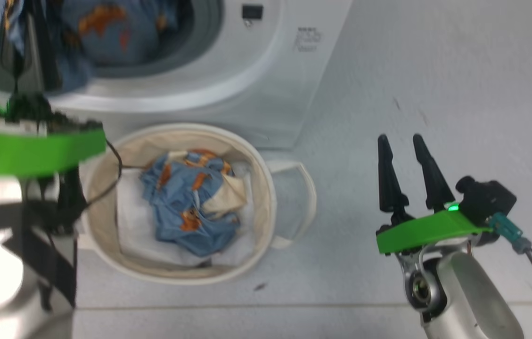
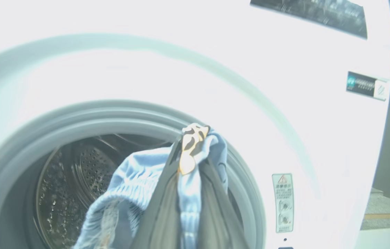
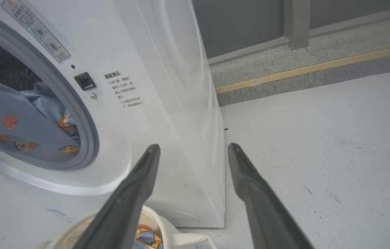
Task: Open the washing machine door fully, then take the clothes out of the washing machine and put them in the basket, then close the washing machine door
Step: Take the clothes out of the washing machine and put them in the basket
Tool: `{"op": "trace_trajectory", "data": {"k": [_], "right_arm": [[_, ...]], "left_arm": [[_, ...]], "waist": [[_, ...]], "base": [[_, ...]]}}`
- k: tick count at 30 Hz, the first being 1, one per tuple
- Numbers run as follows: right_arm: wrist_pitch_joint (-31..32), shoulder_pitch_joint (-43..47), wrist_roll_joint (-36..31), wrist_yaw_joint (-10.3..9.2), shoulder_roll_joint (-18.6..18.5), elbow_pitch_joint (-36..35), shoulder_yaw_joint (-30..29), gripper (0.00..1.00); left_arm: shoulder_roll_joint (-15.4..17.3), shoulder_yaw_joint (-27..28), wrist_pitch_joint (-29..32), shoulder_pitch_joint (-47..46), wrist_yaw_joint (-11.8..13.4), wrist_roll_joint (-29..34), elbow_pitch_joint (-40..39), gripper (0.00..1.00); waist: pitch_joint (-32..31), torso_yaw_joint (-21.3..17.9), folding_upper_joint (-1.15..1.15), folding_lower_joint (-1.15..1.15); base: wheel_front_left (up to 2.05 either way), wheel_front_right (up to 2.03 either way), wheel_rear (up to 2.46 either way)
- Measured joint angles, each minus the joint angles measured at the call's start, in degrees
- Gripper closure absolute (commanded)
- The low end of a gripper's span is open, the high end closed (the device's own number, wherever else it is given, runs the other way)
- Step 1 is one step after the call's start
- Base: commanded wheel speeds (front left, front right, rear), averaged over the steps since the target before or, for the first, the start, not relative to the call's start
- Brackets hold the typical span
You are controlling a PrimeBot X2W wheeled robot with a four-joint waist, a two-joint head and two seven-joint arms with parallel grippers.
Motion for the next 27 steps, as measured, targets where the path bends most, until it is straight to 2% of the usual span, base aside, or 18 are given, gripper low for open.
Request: {"op": "trace_trajectory", "data": {"k": [6, 12, 20, 27], "right_arm": [[0.0, 2.5, 0.0, 0.00, 0.0, 1.0, 0.2, 0.00], [0.0, 4.3, 0.0, 0.00, 0.0, 1.5, 0.2, 0.00], [0.0, 5.1, 0.0, 0.00, 0.0, 1.7, 0.3, 0.00], [0.0, 5.2, 0.0, 0.00, 0.0, 1.9, 0.3, 0.00]], "left_arm": [[-3.7, 1.5, 0.0, 7.7, -1.2, 2.6, -13.5, 1.00], [-5.0, 1.1, -0.1, 12.5, -1.7, 4.3, -20.9, 1.00], [-5.6, -0.1, -0.1, 16.6, -2.1, 6.4, -24.2, 1.00], [-5.7, -3.7, -0.1, 20.9, -2.2, 7.8, -18.9, 1.00]], "waist": [[-5.7, 2.2, 0.00, 0.00], [-9.3, 4.0, 0.00, 0.00], [-10.7, 5.2, 0.00, 0.00], [-10.2, 5.7, 0.00, 0.00]], "base": [[0.00, 0.00, 0.00], [0.00, 0.00, 0.00], [0.00, 0.00, 0.00], [0.00, 0.00, 0.00]]}}
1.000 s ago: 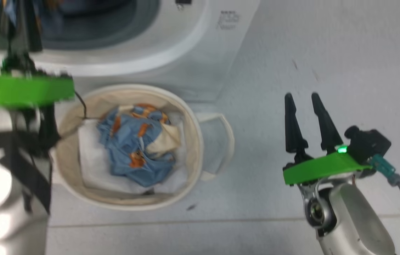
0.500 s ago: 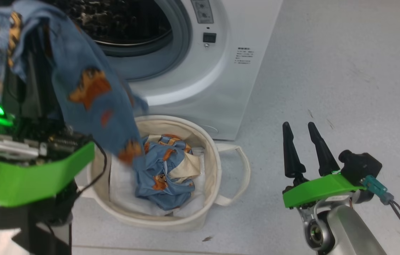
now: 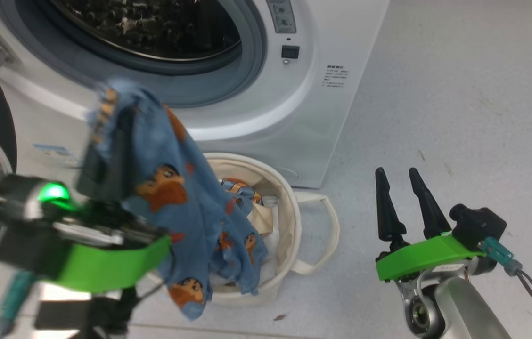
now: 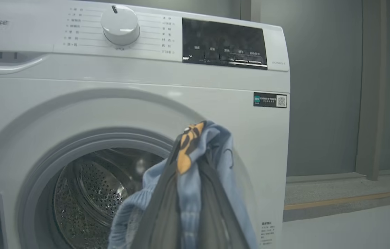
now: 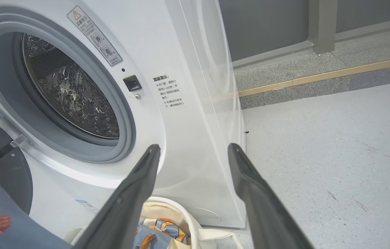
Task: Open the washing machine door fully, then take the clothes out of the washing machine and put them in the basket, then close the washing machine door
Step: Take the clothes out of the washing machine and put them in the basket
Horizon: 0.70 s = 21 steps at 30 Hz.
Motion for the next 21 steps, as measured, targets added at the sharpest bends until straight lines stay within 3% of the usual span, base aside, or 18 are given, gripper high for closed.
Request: {"op": "trace_trajectory", "data": {"k": [7, 21], "right_arm": [[0.0, -0.2, -0.6, 0.00, 0.0, -0.1, 0.0, 0.00], [0.0, -3.2, -2.4, 0.00, 0.0, -1.3, -0.8, 0.00]], "left_arm": [[0.4, -5.7, 0.0, 2.1, -0.1, 4.1, 13.2, 1.00], [0.5, -6.9, 0.1, -4.2, 0.1, 5.6, 34.8, 1.00]], "waist": [[3.5, 0.1, 0.00, 0.00], [11.7, -1.7, 0.00, 0.00]], "base": [[0.00, 0.00, 0.00], [0.00, 0.00, 0.00]]}}
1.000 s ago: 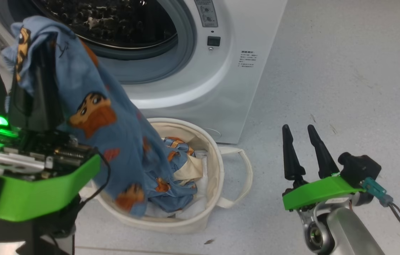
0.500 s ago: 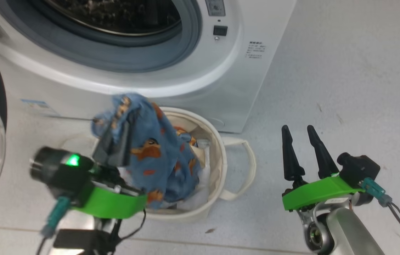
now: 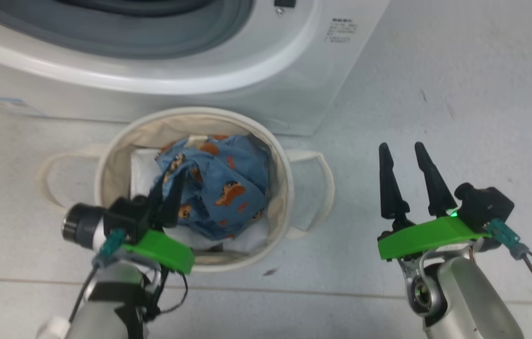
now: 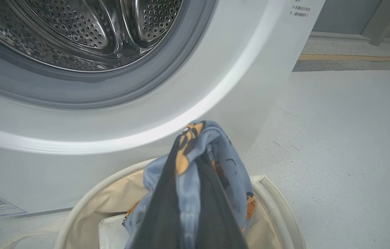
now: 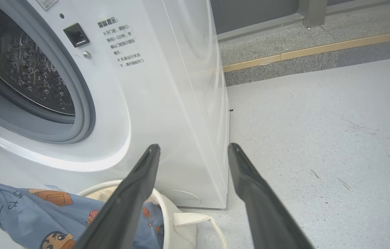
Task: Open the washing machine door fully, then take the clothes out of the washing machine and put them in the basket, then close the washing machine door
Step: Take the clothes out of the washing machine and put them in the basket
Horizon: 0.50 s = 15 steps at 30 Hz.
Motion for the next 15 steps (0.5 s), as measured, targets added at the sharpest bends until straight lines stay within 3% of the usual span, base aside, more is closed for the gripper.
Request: {"op": "trace_trajectory", "data": {"k": [10, 15], "right_arm": [[0.0, -1.9, 0.5, 0.00, 0.0, -0.9, -0.5, 0.00], [0.0, -2.8, 0.9, 0.00, 0.0, -1.5, -0.7, 0.00]], "left_arm": [[0.9, 2.0, 0.0, -7.9, 2.8, 0.6, 14.4, 1.00], [2.2, 2.8, 0.0, -9.4, 3.1, 0.6, 16.9, 1.00]], "waist": [[5.9, -4.1, 0.00, 0.00], [7.9, -6.0, 0.00, 0.00]], "base": [[0.00, 0.00, 0.00], [0.00, 0.00, 0.00]]}}
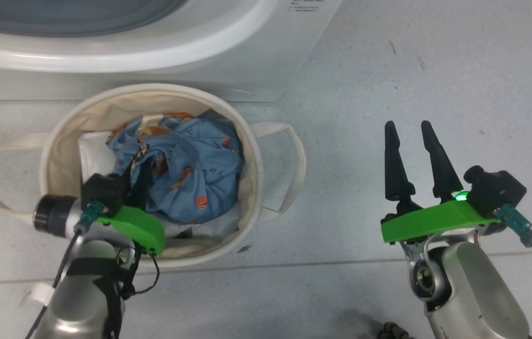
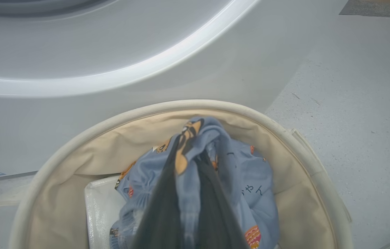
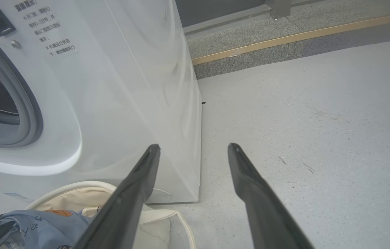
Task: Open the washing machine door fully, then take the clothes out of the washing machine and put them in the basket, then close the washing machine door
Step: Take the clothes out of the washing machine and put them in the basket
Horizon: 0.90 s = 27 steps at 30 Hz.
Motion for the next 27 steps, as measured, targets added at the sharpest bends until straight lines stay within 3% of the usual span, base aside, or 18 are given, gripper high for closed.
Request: {"op": "trace_trajectory", "data": {"k": [3, 4, 5, 6, 16, 27], "right_arm": [[0.0, 0.0, 0.0, 0.00, 0.0, 0.0, -0.3, 0.00], [0.0, 0.0, 0.0, 0.00, 0.0, 0.0, -0.4, 0.00], [0.0, -0.1, 0.0, 0.00, 0.0, 0.0, -0.5, 0.00], [0.0, -0.1, 0.0, 0.00, 0.0, -0.2, -0.5, 0.00], [0.0, -0.4, 0.0, 0.00, 0.0, 0.4, -0.3, 0.00], [0.0, 1.5, 0.0, 0.00, 0.0, 1.8, -0.1, 0.00]], "left_arm": [[0.1, 0.5, 0.0, -0.7, 0.4, -0.2, 0.5, 0.96], [0.1, 0.7, 0.0, -0.9, 0.4, -0.3, 0.8, 0.56], [0.1, 0.7, 0.0, -1.0, 0.4, -0.5, 1.2, 0.05], [0.1, 0.7, 0.0, -1.1, 0.4, -0.6, 1.5, 0.00], [0.0, 0.1, 0.0, -0.4, -0.2, -0.6, 2.4, 0.00], [-0.7, -1.1, 0.0, 9.5, -1.7, -1.5, -11.2, 0.00]], "waist": [[0.7, -0.5, 0.00, 0.00], [0.8, -0.5, 0.00, 0.00], [0.8, -0.5, 0.00, 0.00], [0.7, -0.4, 0.00, 0.00], [-2.8, 1.7, 0.00, 0.00], [-10.8, 4.6, 0.00, 0.00]], "base": [[0.00, 0.00, 0.00], [0.00, 0.00, 0.00], [0.00, 0.00, 0.00], [0.00, 0.00, 0.00], [0.00, 0.00, 0.00], [0.00, 0.00, 0.00]]}}
